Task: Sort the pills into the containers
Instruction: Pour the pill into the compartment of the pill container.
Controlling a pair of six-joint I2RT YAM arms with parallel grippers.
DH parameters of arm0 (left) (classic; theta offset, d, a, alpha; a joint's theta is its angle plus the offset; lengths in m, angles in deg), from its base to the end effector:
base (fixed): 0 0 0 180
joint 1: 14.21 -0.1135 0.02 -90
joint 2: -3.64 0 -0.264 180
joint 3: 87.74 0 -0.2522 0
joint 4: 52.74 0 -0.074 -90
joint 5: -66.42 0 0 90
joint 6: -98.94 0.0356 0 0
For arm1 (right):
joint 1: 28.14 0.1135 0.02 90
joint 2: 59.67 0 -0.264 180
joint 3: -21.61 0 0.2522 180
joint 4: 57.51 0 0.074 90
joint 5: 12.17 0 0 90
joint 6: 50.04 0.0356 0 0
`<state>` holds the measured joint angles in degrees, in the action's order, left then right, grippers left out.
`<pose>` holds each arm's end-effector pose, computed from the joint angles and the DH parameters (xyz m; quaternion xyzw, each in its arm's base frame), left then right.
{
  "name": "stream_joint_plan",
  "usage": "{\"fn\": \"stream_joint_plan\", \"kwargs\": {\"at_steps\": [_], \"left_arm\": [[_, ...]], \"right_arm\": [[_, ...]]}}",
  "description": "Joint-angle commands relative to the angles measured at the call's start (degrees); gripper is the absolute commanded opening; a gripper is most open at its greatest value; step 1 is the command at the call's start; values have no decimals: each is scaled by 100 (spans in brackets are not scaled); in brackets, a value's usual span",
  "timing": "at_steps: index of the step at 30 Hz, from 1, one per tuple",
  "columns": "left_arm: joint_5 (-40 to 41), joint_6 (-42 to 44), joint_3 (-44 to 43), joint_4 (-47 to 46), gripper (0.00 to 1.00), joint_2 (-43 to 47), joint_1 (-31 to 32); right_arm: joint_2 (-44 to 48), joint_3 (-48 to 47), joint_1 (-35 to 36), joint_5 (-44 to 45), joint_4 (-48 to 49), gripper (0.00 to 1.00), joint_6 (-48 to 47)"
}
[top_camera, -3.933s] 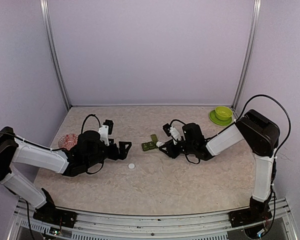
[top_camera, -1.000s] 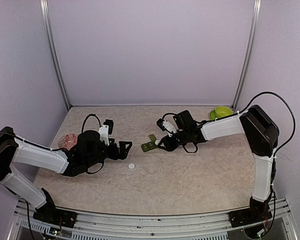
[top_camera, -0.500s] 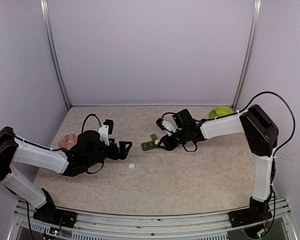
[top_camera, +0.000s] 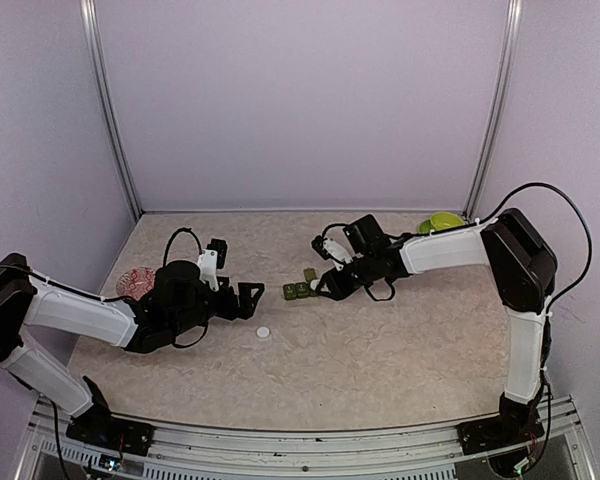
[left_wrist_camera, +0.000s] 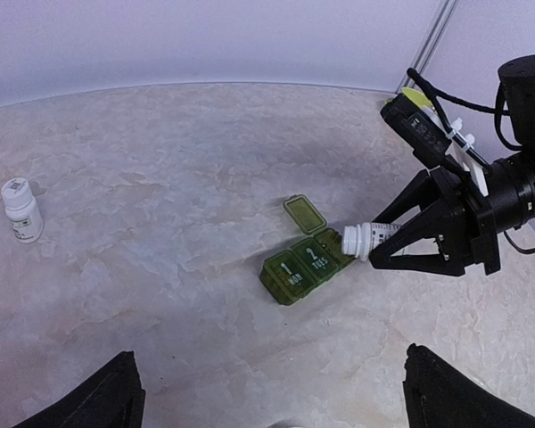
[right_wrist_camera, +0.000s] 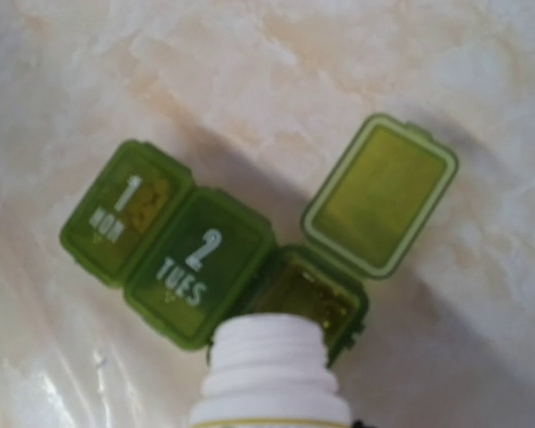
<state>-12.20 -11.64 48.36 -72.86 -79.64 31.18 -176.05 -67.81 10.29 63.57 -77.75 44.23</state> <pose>0.2065 -0.1993 0.1798 0.1183 0.8048 -0.2458 0.5272 0.3360 0.2778 0.1561 -0.3146 0.8698 0.2394 0.2951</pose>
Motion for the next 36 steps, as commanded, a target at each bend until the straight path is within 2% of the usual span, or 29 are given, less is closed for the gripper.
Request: {"fn": "stream_joint_plan", "kwargs": {"at_steps": [1, 16, 26, 36], "left_arm": [[-13, -19, 46, -127, 99, 32, -31], [5, -10, 46, -126, 99, 27, -30], [7, -8, 39, -127, 99, 10, -34], [5, 1, 48, -127, 99, 18, -34]], "right_arm": [[-52, -246, -47, 3, -243, 25, -25], [-109, -309, -47, -8, -385, 25, -60], [136, 316, -47, -51, 512, 25, -95], [254, 569, -47, -196, 872, 24, -76]]}}
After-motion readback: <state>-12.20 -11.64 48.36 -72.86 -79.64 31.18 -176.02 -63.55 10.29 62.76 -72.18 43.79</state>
